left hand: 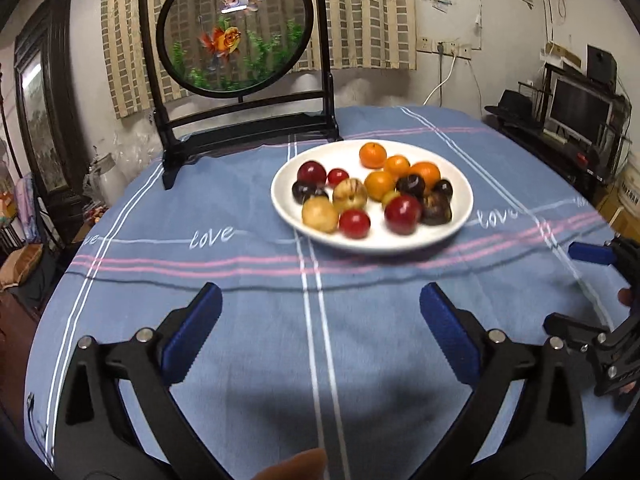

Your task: Organize fruits

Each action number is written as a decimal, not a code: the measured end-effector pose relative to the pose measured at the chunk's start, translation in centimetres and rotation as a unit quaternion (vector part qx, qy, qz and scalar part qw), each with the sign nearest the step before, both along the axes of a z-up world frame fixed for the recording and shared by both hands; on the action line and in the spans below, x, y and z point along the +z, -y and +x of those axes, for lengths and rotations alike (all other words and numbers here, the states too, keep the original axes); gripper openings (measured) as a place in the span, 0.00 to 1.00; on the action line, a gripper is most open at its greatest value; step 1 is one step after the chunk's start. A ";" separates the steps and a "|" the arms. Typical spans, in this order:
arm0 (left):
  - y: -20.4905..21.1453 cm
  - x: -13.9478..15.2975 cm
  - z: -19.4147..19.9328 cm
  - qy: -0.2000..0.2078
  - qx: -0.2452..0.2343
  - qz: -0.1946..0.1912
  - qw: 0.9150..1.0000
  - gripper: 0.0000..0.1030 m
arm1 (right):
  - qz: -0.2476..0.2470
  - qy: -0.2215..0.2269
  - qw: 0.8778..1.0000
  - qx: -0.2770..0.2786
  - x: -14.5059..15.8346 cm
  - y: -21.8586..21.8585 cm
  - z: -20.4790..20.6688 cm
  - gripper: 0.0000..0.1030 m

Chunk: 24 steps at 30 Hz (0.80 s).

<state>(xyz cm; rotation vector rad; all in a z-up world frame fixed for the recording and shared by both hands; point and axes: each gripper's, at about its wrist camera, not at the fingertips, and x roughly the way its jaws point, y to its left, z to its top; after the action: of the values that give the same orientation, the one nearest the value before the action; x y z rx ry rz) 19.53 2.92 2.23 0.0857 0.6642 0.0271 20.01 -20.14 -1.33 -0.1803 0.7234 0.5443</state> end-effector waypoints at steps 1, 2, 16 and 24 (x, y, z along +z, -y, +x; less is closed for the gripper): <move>0.1 -0.2 -0.6 0.002 0.000 0.004 1.000 0.98 | -0.001 0.005 1.000 0.000 0.0 0.0 -0.5 0.99; 0.1 -0.3 -1.2 0.005 -0.002 0.006 1.000 0.98 | 0.000 0.007 1.000 0.001 0.0 0.0 -0.9 0.99; -0.2 -0.7 -2.7 0.009 -0.004 -0.006 1.000 0.98 | 0.005 0.011 1.000 -0.007 0.0 0.3 -1.3 0.99; -0.3 -0.8 -2.6 0.007 -0.001 -0.004 1.000 0.98 | 0.004 0.014 1.000 -0.004 0.1 0.3 -1.5 0.99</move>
<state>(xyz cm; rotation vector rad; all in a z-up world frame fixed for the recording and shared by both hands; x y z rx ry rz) 16.88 3.21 1.47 0.0780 0.6498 0.0220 18.56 -20.45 -1.24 -0.1772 0.6942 0.5362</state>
